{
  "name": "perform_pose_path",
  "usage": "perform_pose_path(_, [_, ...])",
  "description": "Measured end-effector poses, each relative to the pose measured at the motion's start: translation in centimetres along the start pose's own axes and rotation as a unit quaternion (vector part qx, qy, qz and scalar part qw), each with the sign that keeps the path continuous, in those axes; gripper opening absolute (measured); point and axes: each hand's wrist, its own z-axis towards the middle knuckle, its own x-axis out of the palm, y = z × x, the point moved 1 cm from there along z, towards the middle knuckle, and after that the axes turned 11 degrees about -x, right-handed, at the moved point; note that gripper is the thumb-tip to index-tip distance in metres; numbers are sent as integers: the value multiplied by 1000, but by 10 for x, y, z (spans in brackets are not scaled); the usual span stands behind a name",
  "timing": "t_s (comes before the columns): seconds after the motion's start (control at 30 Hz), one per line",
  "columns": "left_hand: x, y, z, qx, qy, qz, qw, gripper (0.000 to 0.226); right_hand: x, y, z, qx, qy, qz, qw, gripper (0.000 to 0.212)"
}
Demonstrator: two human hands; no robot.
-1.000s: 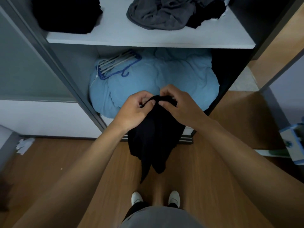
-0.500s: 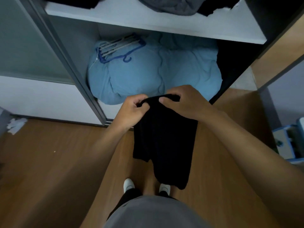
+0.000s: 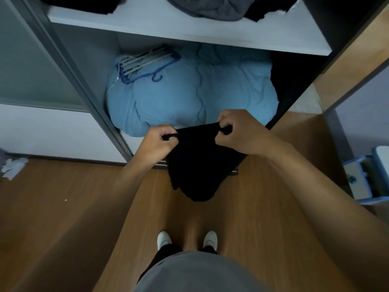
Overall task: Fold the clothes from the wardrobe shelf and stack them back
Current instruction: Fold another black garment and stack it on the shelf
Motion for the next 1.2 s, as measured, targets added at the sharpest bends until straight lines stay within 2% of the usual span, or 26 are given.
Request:
perform_pose_path(0.07, [-5, -4, -1, 19, 20, 9, 1000, 26, -4, -3, -3, 10, -30, 16, 999, 30])
perform_pose_path(0.17, [-11, 2, -5, 22, 75, 58, 995, 29, -4, -3, -4, 17, -60, 63, 996, 30])
perform_pose_path(0.3, [-10, 19, -6, -15, 110, 96, 989, 16, 4, 6, 2, -18, -79, 89, 993, 30])
perform_pose_path(0.43, [-6, 41, -5, -69, 116, 96, 986, 21, 11, 7, 5, -23, -73, 118, 990, 24])
perform_pose_path(0.57, [0, 65, -12, -102, 178, 51, 977, 14, 8, 8, 9, -15, -42, 124, 991, 55])
perform_pose_path(0.67, [16, 75, -22, -102, 189, 0, 977, 17, 4, 13, 12, -14, -30, 119, 992, 57])
perform_pose_path(0.73, [28, 80, -26, -77, 164, 1, 983, 29, 1, 17, 13, -14, -34, 131, 991, 55])
perform_pose_path(0.8, [38, 78, -27, -53, 148, 9, 988, 25, -2, 20, 13, -13, -41, 138, 990, 53])
perform_pose_path(0.93, [48, 72, -18, -60, 137, 33, 988, 23, -3, 21, 12, -5, -68, 149, 987, 49])
perform_pose_path(1.07, [36, 69, -10, -63, 55, 64, 994, 22, -5, 4, 8, 72, -87, 134, 985, 43])
perform_pose_path(1.13, [24, 64, -6, -59, 5, 57, 997, 30, -2, -7, 3, 117, -62, 113, 985, 39])
perform_pose_path(1.2, [16, 54, -3, -45, -20, 52, 997, 27, 4, -14, -4, 135, -8, 99, 986, 26])
